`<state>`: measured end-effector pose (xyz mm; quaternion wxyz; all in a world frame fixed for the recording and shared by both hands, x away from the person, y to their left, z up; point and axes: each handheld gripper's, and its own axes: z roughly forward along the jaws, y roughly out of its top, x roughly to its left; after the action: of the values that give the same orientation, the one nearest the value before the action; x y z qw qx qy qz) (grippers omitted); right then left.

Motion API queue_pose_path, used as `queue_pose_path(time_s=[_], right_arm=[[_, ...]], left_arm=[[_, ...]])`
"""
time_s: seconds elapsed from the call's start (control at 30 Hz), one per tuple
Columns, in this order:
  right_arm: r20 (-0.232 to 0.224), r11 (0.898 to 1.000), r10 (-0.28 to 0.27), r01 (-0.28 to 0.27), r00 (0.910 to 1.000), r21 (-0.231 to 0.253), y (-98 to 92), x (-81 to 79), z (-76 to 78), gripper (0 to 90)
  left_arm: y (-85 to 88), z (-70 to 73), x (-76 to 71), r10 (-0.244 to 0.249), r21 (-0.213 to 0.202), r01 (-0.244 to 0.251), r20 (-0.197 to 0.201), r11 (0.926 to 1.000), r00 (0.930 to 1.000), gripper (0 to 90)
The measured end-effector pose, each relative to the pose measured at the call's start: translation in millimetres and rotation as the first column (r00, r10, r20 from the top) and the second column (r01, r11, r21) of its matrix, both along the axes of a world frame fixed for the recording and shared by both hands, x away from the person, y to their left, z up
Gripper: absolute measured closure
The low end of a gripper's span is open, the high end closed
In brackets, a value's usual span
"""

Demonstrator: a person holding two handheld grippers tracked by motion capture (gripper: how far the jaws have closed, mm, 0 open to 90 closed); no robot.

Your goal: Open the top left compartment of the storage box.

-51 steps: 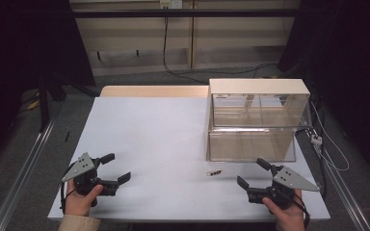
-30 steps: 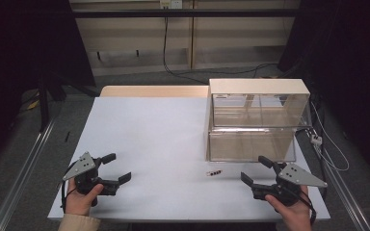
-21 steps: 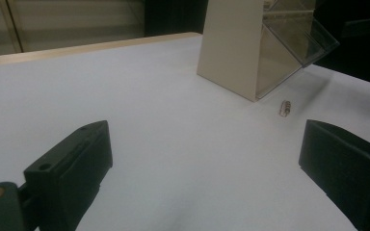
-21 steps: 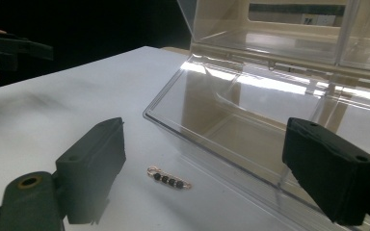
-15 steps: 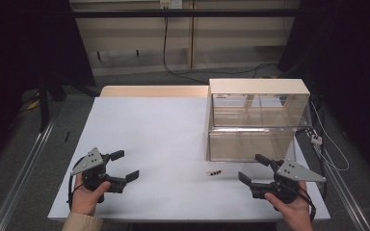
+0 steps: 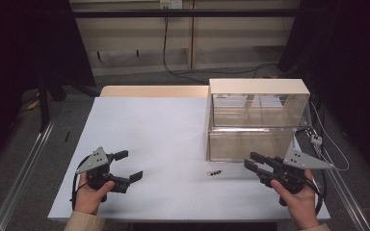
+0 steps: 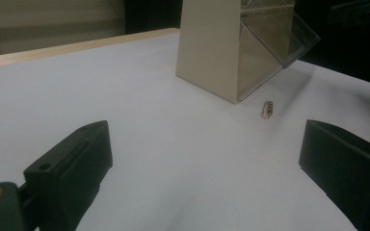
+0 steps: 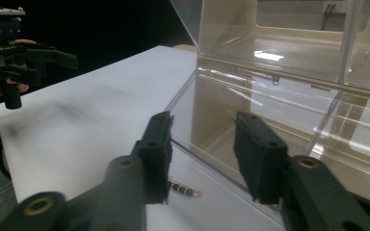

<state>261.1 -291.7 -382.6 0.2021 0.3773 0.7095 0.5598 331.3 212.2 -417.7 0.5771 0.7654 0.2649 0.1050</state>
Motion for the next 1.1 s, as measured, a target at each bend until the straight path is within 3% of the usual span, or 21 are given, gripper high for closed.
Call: queue_pose_path(time_s=[0.1, 0.17, 0.3, 1.1], right_arm=[[-0.003, 1.0, 0.002, -0.002, 1.0, -0.001, -3.2, 2.6, 3.7, 70.2], [-0.009, 1.0, 0.005, -0.005, 1.0, -0.002, -9.1, 6.7, 10.2, 81.8], [-0.008, 1.0, 0.0, 0.0, 1.0, 0.0, -17.1, 13.1, 18.3, 88.9], [0.006, 0.997, -0.064, 0.064, 0.9979, -0.04, -40.0, 38.6, 48.8, 90.0]], left_arm=[[-0.3, -0.4, -0.1, -0.002, 0.006, 0.002, 0.0, 1.0, 1.0, 4.3], [-0.4, -0.6, 0.1, -0.004, 0.01, 0.004, 0.002, 0.9999, 1.0, 4.3], [-1.6, -1.3, 0.1, -0.007, 0.011, 0.007, -0.004, 0.9999, 1.0, 4.3], [-3.1, -4.8, 0.1, -0.022, 0.036, 0.022, -0.014, 0.9991, 0.9997, 4.4]])
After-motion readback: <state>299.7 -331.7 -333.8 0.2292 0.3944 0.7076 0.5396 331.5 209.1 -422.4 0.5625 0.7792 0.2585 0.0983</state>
